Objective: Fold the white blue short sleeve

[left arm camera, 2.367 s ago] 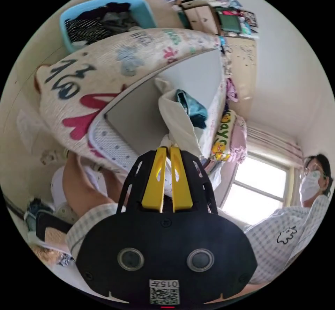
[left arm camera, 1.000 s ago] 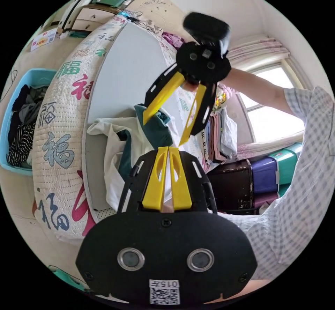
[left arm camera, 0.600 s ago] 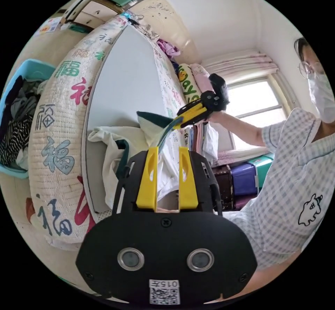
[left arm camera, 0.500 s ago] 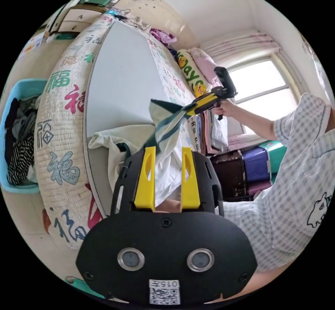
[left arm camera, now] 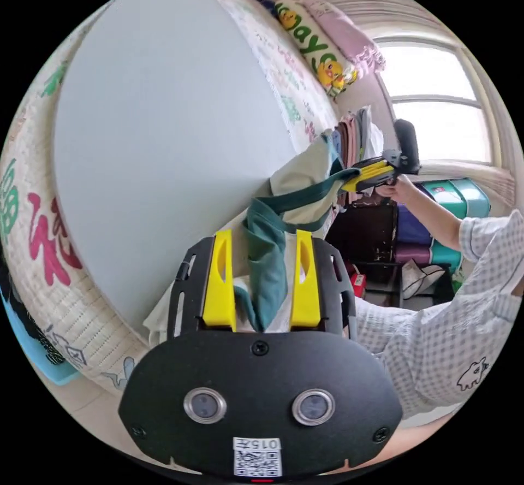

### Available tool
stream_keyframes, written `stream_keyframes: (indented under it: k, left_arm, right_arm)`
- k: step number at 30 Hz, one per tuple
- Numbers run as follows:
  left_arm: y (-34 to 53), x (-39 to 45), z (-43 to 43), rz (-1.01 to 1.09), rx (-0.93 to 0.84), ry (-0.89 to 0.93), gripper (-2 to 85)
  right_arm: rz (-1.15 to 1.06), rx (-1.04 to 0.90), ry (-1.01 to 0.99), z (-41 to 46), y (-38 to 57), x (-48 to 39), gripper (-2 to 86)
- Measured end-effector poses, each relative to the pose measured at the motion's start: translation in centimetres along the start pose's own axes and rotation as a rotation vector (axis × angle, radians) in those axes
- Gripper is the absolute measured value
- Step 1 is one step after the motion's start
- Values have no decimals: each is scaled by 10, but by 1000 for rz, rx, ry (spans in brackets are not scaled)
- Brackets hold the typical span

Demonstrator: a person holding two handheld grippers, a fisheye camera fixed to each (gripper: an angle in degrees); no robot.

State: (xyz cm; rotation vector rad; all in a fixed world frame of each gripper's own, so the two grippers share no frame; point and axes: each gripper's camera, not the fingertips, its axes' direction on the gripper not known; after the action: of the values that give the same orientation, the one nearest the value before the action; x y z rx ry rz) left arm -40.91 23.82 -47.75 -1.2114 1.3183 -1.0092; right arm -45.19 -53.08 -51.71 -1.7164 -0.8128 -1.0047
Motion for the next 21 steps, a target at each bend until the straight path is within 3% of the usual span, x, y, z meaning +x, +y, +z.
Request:
stream_keyframes:
  k: [2, 4, 11, 16, 21]
  left_arm:
    - [-12, -9, 18, -50, -115, 105, 50]
    - [-9, 2, 5, -46, -32, 162, 12]
    - [83, 180, -125, 95, 484, -146, -4]
    - [134, 306, -179, 222, 658, -326, -5]
    - [161, 390, -227, 415, 673, -364, -5]
  right_arm:
    - [0, 3, -13, 4, 25, 17, 4]
    - [12, 20, -12, 4, 64, 34, 4]
    - [101, 354, -93, -49, 219, 14, 4]
    - [105, 636, -12, -99, 332, -55, 4]
    - [10, 738, 47, -129, 403, -98, 4]
